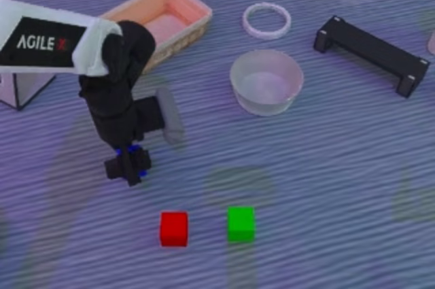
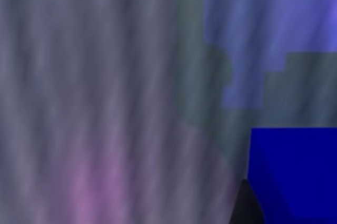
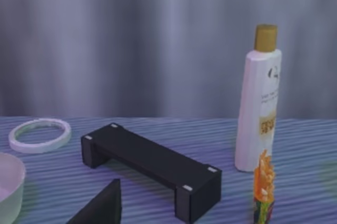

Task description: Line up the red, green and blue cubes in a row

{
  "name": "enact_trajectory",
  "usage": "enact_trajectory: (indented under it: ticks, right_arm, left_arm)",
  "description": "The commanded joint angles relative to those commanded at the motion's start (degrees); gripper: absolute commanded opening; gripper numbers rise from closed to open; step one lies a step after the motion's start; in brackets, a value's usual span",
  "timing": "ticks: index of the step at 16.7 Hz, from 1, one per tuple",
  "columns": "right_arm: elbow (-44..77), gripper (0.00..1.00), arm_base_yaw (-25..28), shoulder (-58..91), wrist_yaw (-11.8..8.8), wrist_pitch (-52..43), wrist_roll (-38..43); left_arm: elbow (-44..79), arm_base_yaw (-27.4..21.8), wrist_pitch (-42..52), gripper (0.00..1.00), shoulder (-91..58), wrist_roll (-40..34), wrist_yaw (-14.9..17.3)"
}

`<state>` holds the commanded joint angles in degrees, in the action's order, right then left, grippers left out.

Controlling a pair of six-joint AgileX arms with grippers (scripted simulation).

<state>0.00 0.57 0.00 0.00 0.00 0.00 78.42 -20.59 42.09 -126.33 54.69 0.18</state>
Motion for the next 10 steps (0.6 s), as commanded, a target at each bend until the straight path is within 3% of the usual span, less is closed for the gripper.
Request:
enact_trajectory:
  ticks: [5,10]
  right_arm:
    - [0.0,1.0,0.0,0.0,0.0,0.0,0.0]
    - [0.0,1.0,0.0,0.0,0.0,0.0,0.0]
  left_arm:
    - [1.15,-0.08,3.17,0.0,3.06,-1.08,1.1]
    - [6.22,0.66,13.41,0.0,7.22,-1.16,1.05]
